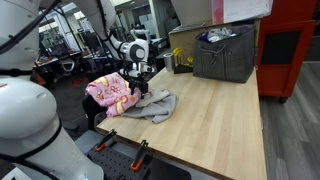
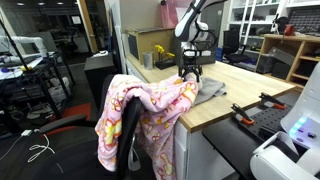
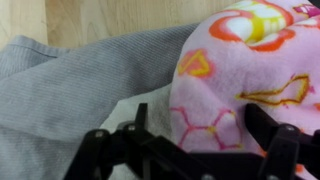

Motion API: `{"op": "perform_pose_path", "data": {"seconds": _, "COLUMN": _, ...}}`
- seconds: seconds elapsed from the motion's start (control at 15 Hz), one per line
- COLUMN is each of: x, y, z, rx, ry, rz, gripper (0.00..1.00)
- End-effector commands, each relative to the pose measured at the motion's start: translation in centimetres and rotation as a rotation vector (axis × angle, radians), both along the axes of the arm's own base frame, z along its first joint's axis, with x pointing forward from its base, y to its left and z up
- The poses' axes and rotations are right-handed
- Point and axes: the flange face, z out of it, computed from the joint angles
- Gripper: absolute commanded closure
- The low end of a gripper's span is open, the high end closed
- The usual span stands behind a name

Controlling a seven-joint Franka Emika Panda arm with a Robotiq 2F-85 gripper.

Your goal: Move the pink blanket from chair onto the table

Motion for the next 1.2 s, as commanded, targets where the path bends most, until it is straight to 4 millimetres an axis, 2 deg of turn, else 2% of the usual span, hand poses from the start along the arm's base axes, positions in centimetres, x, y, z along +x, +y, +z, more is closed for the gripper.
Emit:
{"op": "perform_pose_path", "data": {"seconds": 0.0, "x": 0.0, "y": 0.1, "z": -1.2, "rx": 0.066, "ry": 0.035, "rz": -0.027, "gripper": 0.29}}
{"op": "perform_pose_path", "data": {"seconds": 0.07, "x": 0.0, "y": 0.2, "z": -1.2, "rx": 0.083, "ry": 0.04, "rz": -0.038, "gripper": 0.31}}
{"op": "perform_pose_path", "data": {"seconds": 0.13, "x": 0.1, "y": 0.3, "z": -1.0, "rx": 0.102, "ry": 0.041, "rz": -0.051, "gripper": 0.37}}
{"op": "perform_pose_path", "data": {"seconds": 0.2, "x": 0.2, "y": 0.4, "z": -0.7, "rx": 0.121, "ry": 0.039, "rz": -0.058, "gripper": 0.47}}
{"op": "perform_pose_path", "data": {"seconds": 0.67, "x": 1.1, "y": -0.2, "z": 1.4, "rx": 0.146, "ry": 0.05, "rz": -0.098, "gripper": 0.98}}
{"op": "perform_pose_path", "data": {"seconds": 0.93, "x": 1.1, "y": -0.5, "z": 3.8, "rx": 0.05, "ry": -0.017, "rz": -0.115, "gripper": 0.98}}
{"op": "perform_pose_path", "data": {"seconds": 1.13, "x": 2.3, "y": -3.3, "z": 6.9, "rx": -0.091, "ry": -0.102, "rz": -0.171, "gripper": 0.98}}
